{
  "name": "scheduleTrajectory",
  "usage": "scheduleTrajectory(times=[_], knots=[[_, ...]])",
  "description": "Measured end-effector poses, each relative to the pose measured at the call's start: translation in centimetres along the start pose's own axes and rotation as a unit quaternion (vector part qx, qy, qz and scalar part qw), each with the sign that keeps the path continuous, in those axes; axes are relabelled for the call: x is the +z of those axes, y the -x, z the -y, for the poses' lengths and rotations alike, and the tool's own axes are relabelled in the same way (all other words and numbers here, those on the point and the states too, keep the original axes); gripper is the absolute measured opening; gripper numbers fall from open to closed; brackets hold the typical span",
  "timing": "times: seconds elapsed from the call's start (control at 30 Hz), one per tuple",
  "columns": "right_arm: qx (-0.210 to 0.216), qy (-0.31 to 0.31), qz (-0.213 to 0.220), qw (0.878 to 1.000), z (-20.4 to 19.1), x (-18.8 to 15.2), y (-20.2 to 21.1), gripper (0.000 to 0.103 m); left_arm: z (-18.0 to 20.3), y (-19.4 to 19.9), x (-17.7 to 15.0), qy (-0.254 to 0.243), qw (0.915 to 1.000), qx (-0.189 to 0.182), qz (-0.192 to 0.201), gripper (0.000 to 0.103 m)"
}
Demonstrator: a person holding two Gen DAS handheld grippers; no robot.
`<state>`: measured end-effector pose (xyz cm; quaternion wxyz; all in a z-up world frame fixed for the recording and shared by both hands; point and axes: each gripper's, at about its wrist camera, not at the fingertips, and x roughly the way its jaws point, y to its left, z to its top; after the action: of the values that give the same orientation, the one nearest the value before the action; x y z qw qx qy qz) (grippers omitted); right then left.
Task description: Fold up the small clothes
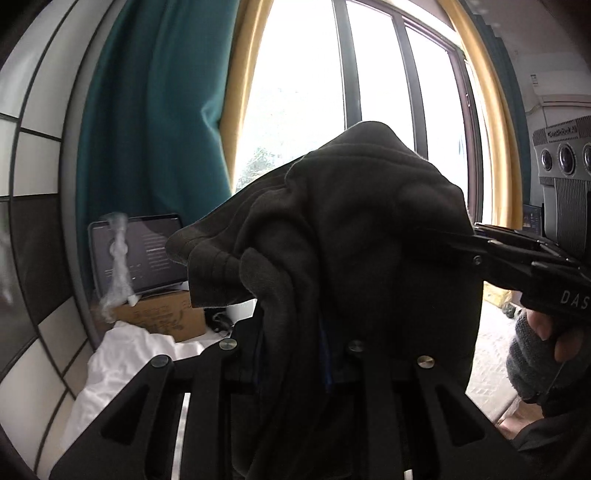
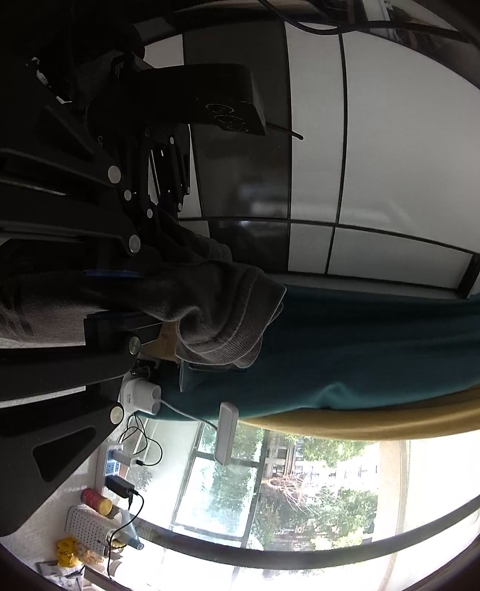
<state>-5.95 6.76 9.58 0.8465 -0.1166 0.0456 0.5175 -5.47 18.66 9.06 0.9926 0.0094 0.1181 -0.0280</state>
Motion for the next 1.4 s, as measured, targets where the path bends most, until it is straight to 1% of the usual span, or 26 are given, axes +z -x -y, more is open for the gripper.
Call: scheduleTrajectory(times=[0.17, 0.27, 0.4, 0.57, 0.83, 1.03, 1.2, 1.4], knots=[[0.019, -0.001, -0.010, 1.000, -1.7, 0.0, -2.3, 0.014, -1.7, 1.0, -0.7, 0.005, 0.9999, 0.013, -0.009, 0.022], [0.023, -0.004, -0.015, 1.000, -2.0, -0.1, -3.6, 0.014, -2.7, 1.0, -1.1, 0.011, 0.9997, 0.016, -0.014, 0.022], [0.017, -0.009, -0.026, 0.999, -1.8, -0.9, -4.5, 0.014, -3.3, 0.7, -1.7, 0.015, 0.9995, 0.012, -0.024, 0.022], [0.001, -0.027, -0.042, 0.999, -0.8, -1.9, -5.4, 0.014, -3.6, -0.8, -2.4, 0.019, 0.9992, -0.003, -0.036, 0.022], [-0.025, -0.057, -0.061, 0.996, 2.0, -3.7, -7.0, 0.014, -3.8, -4.3, -2.9, 0.017, 0.9979, -0.020, -0.059, 0.022], [-0.031, -0.083, -0.085, 0.992, 4.7, -5.5, -9.0, 0.014, -4.1, -7.4, -3.6, 0.021, 0.9957, -0.024, -0.088, 0.022], [-0.032, -0.107, -0.113, 0.987, 7.4, -7.7, -11.3, 0.014, -4.4, -10.8, -5.0, 0.024, 0.9907, -0.026, -0.132, 0.022], [-0.031, -0.144, -0.157, 0.977, 10.6, -11.2, -14.3, 0.014, -4.5, -14.8, -7.1, 0.037, 0.9824, -0.026, -0.181, 0.022]])
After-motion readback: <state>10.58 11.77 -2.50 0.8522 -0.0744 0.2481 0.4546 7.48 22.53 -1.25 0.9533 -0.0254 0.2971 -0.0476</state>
